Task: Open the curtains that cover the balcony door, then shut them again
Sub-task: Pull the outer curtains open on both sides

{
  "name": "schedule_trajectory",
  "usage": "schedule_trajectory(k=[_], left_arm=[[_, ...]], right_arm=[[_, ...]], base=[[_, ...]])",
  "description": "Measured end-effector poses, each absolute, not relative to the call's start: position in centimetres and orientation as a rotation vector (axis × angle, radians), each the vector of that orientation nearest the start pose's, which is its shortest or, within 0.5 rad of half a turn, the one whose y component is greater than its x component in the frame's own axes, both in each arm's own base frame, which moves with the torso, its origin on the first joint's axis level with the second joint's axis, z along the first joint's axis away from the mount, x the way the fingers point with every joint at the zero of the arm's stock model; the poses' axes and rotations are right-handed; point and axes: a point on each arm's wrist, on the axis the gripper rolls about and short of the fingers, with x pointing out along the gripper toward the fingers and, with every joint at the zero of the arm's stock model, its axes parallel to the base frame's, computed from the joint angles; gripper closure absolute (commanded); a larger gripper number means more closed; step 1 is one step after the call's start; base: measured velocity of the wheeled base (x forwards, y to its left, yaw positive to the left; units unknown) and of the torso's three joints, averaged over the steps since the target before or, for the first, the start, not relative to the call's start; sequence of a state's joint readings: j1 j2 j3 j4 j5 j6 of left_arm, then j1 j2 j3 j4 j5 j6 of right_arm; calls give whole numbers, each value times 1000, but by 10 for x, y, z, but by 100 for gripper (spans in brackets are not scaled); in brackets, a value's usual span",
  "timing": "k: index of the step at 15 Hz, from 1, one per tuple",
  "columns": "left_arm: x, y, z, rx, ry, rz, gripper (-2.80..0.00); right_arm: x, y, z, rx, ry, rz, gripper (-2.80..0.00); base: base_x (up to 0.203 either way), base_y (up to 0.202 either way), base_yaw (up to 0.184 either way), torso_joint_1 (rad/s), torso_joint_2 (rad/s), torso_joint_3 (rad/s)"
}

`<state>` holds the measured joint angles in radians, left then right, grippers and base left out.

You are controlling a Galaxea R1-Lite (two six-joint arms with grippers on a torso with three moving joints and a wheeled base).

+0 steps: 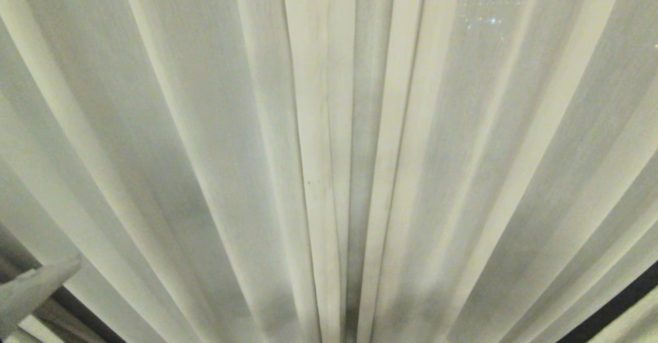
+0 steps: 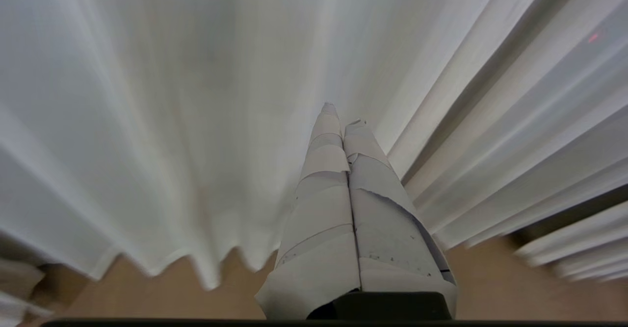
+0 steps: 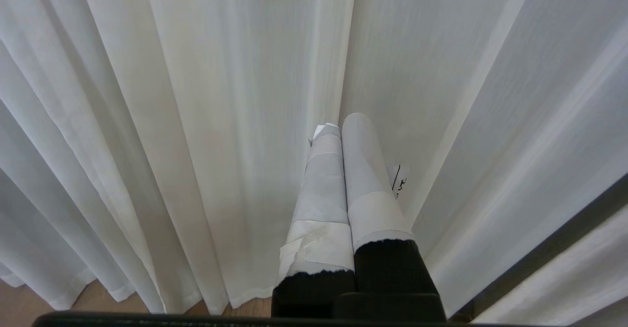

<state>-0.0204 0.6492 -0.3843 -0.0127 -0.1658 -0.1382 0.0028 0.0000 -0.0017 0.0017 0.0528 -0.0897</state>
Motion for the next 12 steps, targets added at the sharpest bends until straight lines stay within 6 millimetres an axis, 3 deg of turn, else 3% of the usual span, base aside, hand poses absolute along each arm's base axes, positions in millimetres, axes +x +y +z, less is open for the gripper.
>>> schedule_trajectory(k=[4,9,12], left_arm=[[30,-1,121,-102,178,-50,0],[1,0,85,-62,229,38,0],[-10,0,80,-51,145,41,0]], right_arm=[[-23,1,76,-89,-2,55,0],[-23,1,76,-89,-2,56,0],[-23,1,76,-90,-3,56,0]], base=[[0,0,0,0,0,0],[0,0,0,0,0,0],[0,0,0,0,0,0]])
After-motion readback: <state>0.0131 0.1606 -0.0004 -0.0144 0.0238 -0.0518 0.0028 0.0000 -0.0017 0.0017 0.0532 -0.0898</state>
